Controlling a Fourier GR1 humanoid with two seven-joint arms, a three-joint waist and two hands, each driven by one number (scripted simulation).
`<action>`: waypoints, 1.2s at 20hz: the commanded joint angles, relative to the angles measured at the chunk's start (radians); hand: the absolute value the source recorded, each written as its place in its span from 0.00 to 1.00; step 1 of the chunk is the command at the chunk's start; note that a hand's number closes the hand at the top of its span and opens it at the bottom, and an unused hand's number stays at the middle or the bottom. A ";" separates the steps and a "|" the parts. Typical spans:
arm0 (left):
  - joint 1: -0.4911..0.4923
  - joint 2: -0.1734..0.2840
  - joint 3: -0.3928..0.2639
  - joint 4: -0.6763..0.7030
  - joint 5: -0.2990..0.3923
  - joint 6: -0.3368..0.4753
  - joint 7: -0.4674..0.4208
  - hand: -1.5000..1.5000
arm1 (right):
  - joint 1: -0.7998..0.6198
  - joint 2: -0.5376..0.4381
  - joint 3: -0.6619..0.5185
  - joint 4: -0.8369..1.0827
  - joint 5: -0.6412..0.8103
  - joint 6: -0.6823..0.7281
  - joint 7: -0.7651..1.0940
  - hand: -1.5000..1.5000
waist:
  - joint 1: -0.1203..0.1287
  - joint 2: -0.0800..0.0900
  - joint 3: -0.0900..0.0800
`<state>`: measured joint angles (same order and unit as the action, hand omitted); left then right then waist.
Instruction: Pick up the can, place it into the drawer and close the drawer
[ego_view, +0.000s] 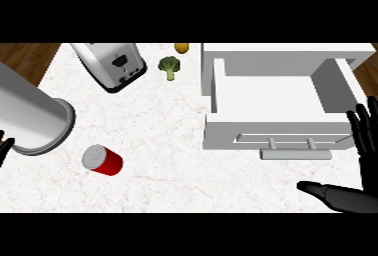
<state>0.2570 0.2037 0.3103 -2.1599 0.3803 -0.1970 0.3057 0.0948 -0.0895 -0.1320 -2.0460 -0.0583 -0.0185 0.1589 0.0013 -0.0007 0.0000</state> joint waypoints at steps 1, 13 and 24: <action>-0.024 -0.050 -0.060 0.002 -0.083 0.012 0.023 0.00 | 0.043 0.014 0.005 -0.017 -0.006 0.024 -0.022 0.00 | -0.002 0.000 0.000; 0.011 -0.157 -0.146 0.238 -0.307 0.002 -0.194 0.00 | 0.009 0.031 0.002 -0.040 0.024 0.006 -0.010 0.00 | 0.000 0.000 0.000; -0.091 -0.139 -0.064 0.613 -0.364 0.028 -0.448 0.00 | 0.010 -0.007 -0.074 -0.129 -0.024 0.022 0.095 0.00 | -0.002 0.001 0.000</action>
<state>0.2346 0.0436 0.2013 -1.6596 0.0104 -0.1815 -0.1019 0.1606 -0.0856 -0.1905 -2.1679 -0.0922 0.0313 0.2013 -0.0014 -0.0004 -0.0002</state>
